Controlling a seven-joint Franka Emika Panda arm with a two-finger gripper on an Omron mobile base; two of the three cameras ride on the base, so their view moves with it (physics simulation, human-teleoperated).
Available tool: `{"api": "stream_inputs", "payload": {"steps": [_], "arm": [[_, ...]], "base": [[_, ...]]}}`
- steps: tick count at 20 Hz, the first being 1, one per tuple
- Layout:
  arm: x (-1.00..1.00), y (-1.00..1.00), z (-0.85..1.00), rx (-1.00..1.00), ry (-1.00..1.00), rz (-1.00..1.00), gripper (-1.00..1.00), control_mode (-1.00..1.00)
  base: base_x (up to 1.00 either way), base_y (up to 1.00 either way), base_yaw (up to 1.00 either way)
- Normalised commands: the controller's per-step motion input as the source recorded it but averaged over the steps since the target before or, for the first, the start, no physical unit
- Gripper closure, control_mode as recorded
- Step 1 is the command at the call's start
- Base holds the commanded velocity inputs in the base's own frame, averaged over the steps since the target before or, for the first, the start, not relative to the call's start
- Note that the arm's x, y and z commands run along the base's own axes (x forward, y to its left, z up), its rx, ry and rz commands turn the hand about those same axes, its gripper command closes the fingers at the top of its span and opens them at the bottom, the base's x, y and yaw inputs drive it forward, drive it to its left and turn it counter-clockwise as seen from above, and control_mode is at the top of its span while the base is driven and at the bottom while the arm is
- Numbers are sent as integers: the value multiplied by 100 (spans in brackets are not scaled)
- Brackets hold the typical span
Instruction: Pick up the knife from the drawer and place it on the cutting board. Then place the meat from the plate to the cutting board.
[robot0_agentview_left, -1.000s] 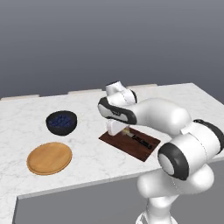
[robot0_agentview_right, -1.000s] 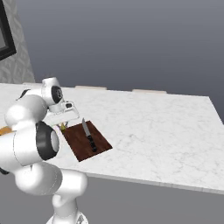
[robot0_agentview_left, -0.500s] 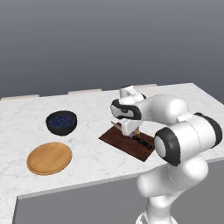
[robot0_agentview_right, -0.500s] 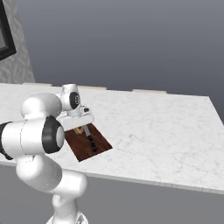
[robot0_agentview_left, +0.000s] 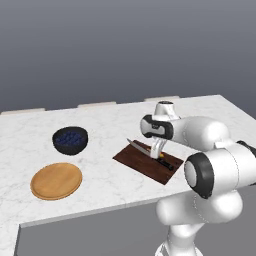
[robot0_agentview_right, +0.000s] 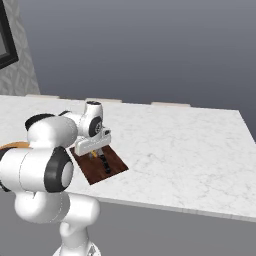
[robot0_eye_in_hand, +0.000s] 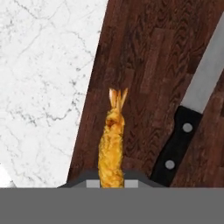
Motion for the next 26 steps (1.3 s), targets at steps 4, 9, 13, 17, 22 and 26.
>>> {"api": "stream_inputs", "payload": {"steps": [4, 9, 13, 17, 22, 26], "arm": [[27, 0, -5, 0, 0, 7, 100, -100], [16, 14, -25, 0, 0, 0, 100, -100], [8, 21, -33, 0, 2, 0, 100, -100], [23, 4, -30, 0, 4, 0, 100, -100], [37, 0, -6, 0, 1, 0, 100, -100], [28, 3, 1, 0, 0, 0, 100, -100]], "base": [[0, 0, 0], [0, 0, 0], [0, 0, 0], [0, 0, 0], [0, 0, 0], [0, 0, 0]]}}
